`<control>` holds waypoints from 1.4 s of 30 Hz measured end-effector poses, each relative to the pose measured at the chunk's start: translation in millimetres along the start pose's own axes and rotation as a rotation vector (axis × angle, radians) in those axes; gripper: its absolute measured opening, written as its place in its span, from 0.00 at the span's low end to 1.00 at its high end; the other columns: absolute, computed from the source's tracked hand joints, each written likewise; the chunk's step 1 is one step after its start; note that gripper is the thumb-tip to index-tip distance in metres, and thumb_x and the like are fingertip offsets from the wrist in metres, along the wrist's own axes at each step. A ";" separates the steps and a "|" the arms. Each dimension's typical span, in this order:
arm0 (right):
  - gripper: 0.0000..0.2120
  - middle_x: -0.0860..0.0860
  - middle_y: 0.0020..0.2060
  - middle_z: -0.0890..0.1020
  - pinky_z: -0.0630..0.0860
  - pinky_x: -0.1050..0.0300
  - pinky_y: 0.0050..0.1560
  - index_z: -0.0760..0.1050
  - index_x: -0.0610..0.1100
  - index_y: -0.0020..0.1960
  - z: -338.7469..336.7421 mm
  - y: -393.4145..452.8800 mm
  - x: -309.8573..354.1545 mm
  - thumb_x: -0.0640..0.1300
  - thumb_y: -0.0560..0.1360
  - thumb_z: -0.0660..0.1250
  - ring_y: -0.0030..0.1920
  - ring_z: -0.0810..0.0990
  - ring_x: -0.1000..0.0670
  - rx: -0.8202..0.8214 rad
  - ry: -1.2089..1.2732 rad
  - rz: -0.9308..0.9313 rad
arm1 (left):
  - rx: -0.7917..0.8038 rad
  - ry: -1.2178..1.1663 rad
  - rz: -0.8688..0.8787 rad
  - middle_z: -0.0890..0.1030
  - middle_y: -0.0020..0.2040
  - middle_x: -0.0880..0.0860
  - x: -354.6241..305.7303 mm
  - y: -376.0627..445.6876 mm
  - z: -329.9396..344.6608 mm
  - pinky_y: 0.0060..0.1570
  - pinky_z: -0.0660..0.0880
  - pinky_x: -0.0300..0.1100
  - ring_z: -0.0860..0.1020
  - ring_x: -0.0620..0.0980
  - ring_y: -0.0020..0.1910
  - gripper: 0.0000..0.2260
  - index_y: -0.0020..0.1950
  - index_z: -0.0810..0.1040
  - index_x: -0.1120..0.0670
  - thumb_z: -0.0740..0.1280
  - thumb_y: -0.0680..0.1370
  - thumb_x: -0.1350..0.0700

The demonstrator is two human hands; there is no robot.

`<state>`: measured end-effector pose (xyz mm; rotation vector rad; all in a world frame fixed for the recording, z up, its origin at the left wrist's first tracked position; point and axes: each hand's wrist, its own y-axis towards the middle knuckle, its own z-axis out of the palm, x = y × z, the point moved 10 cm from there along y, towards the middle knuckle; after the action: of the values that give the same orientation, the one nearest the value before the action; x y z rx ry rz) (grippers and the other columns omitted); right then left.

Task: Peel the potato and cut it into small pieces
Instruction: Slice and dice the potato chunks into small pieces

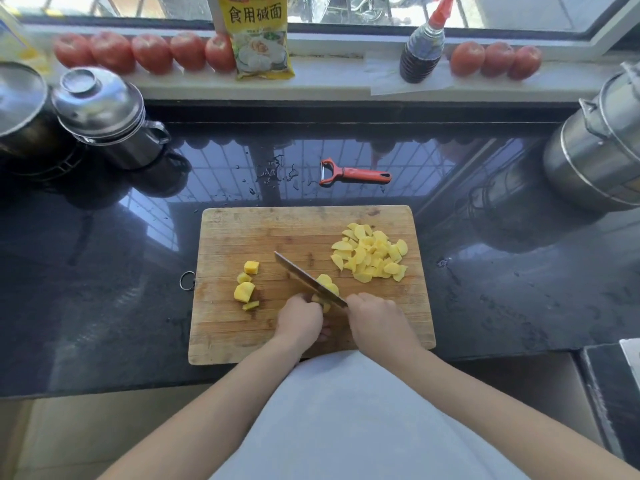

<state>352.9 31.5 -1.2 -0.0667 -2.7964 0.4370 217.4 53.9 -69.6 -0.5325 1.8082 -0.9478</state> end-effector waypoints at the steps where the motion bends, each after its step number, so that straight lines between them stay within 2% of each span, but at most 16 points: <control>1: 0.07 0.48 0.38 0.77 0.73 0.47 0.33 0.72 0.46 0.44 -2.6 -3.4 -4.6 0.42 0.80 0.59 0.37 0.78 0.39 -0.020 0.016 0.007 | -0.001 -0.003 0.000 0.85 0.44 0.61 0.1 -0.7 -0.7 0.43 0.86 0.55 0.87 0.60 0.39 0.08 0.49 0.78 0.49 0.60 0.83 0.58; 5: 0.07 0.49 0.32 0.75 0.72 0.49 0.27 0.74 0.44 0.40 -9.6 -23.6 -14.2 0.41 0.78 0.64 0.30 0.76 0.39 -0.084 0.022 -0.013 | -0.003 0.017 -0.020 0.85 0.45 0.61 4.5 2.8 -0.3 0.44 0.85 0.56 0.87 0.59 0.39 0.06 0.51 0.76 0.54 0.60 0.84 0.58; 9: 0.07 0.50 0.29 0.74 0.70 0.53 0.22 0.73 0.45 0.38 -6.2 -31.6 -10.9 0.39 0.71 0.71 0.25 0.75 0.39 -0.029 -0.055 -0.037 | 0.003 -0.001 -0.020 0.85 0.44 0.61 5.1 4.2 1.2 0.43 0.86 0.56 0.87 0.59 0.37 0.07 0.56 0.77 0.56 0.60 0.82 0.58; 12: 0.15 0.52 0.26 0.71 0.56 0.61 0.21 0.71 0.46 0.33 -8.0 -34.4 -7.8 0.39 0.61 0.78 0.19 0.71 0.43 -0.005 -0.111 -0.057 | 0.011 -0.006 -0.009 0.84 0.44 0.62 3.1 1.9 1.6 0.43 0.85 0.57 0.87 0.61 0.39 0.09 0.57 0.77 0.57 0.60 0.82 0.58; 14: 0.18 0.52 0.25 0.70 0.54 0.61 0.22 0.70 0.47 0.32 -13.4 -36.7 -8.9 0.39 0.60 0.80 0.18 0.69 0.44 -0.029 -0.141 -0.054 | 0.013 -0.009 0.000 0.84 0.45 0.63 2.1 1.2 1.8 0.43 0.85 0.57 0.86 0.62 0.40 0.09 0.57 0.78 0.57 0.60 0.82 0.58; 18: 0.14 0.53 0.31 0.67 0.63 0.54 0.26 0.64 0.48 0.37 -8.8 -44.0 -15.7 0.41 0.71 0.71 0.26 0.67 0.42 0.041 -0.148 -0.018 | 0.019 -0.012 -0.006 0.84 0.45 0.63 2.6 2.1 1.7 0.43 0.85 0.57 0.86 0.63 0.41 0.09 0.57 0.78 0.57 0.59 0.82 0.58; 20: 0.16 0.54 0.33 0.65 0.64 0.53 0.28 0.61 0.48 0.38 -9.1 -47.0 -19.7 0.41 0.72 0.68 0.29 0.65 0.43 0.050 -0.152 0.007 | 0.029 -0.011 -0.009 0.84 0.46 0.64 2.9 2.6 1.9 0.43 0.85 0.57 0.86 0.63 0.41 0.09 0.57 0.78 0.58 0.59 0.82 0.59; 21: 0.15 0.53 0.34 0.66 0.64 0.52 0.29 0.61 0.48 0.39 -10.5 -46.0 -20.0 0.40 0.73 0.67 0.30 0.67 0.42 0.041 -0.146 0.013 | 0.032 -0.005 -0.009 0.84 0.47 0.64 2.9 3.1 2.0 0.42 0.85 0.57 0.86 0.63 0.40 0.09 0.56 0.79 0.58 0.59 0.82 0.59; 23: 0.05 0.49 0.42 0.73 0.66 0.50 0.36 0.66 0.46 0.45 -0.4 -36.8 -17.0 0.39 0.79 0.60 0.40 0.76 0.38 0.140 -0.151 0.051 | 0.031 0.007 -0.008 0.84 0.47 0.63 1.9 3.3 2.0 0.41 0.86 0.57 0.86 0.62 0.39 0.09 0.56 0.79 0.57 0.60 0.81 0.60; 25: 0.05 0.46 0.49 0.76 0.65 0.50 0.39 0.70 0.44 0.51 8.9 -19.5 -6.6 0.39 0.81 0.56 0.48 0.80 0.36 0.169 -0.132 0.057 | 0.025 -0.005 -0.018 0.84 0.45 0.64 2.3 5.0 2.4 0.40 0.85 0.59 0.86 0.63 0.38 0.11 0.56 0.79 0.58 0.59 0.79 0.61; 27: 0.05 0.45 0.47 0.77 0.65 0.50 0.37 0.71 0.44 0.51 8.3 -4.6 6.2 0.40 0.81 0.57 0.46 0.80 0.36 0.103 -0.096 0.025 | 0.027 -0.016 -0.025 0.83 0.45 0.65 2.6 5.4 3.3 0.41 0.85 0.60 0.86 0.64 0.37 0.12 0.57 0.79 0.59 0.59 0.79 0.62; 29: 0.06 0.46 0.43 0.78 0.66 0.51 0.35 0.72 0.45 0.48 5.1 1.1 7.3 0.41 0.81 0.58 0.42 0.80 0.37 0.057 -0.043 0.013 | 0.031 -0.004 -0.020 0.84 0.45 0.63 1.0 3.2 3.3 0.42 0.86 0.57 0.86 0.63 0.39 0.12 0.60 0.79 0.57 0.59 0.81 0.61; 32: 0.08 0.49 0.39 0.77 0.74 0.48 0.35 0.73 0.46 0.44 -5.0 -8.8 -9.7 0.43 0.81 0.59 0.39 0.78 0.39 0.017 0.032 0.073 | 0.037 0.012 -0.016 0.84 0.48 0.62 1.4 -0.2 1.3 0.43 0.86 0.51 0.87 0.60 0.42 0.06 0.60 0.74 0.55 0.59 0.85 0.59; 34: 0.08 0.50 0.38 0.77 0.75 0.47 0.37 0.73 0.46 0.44 -6.6 -20.1 -16.6 0.43 0.81 0.59 0.39 0.77 0.40 0.020 0.031 0.073 | 0.042 0.021 -0.021 0.84 0.50 0.62 4.1 0.2 0.8 0.45 0.86 0.52 0.87 0.59 0.43 0.05 0.59 0.74 0.56 0.60 0.86 0.58; 39: 0.08 0.52 0.34 0.69 0.64 0.52 0.31 0.71 0.46 0.41 -5.0 -34.4 -14.5 0.44 0.78 0.64 0.33 0.76 0.40 0.029 -0.055 0.002 | 0.049 0.013 -0.038 0.84 0.47 0.63 3.4 2.1 1.4 0.43 0.86 0.54 0.87 0.61 0.41 0.08 0.61 0.74 0.59 0.60 0.85 0.59; 42: 0.13 0.52 0.31 0.69 0.61 0.53 0.27 0.64 0.48 0.36 -5.4 -37.8 -17.1 0.42 0.75 0.67 0.27 0.73 0.40 0.015 -0.083 0.002 | 0.054 0.036 -0.008 0.84 0.46 0.63 1.1 2.6 1.9 0.43 0.86 0.57 0.87 0.60 0.39 0.07 0.56 0.76 0.59 0.59 0.83 0.60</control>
<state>370.9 -4.4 10.2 -0.0495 -2.8740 0.4710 218.7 53.9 -72.7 -0.4920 1.8084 -1.0148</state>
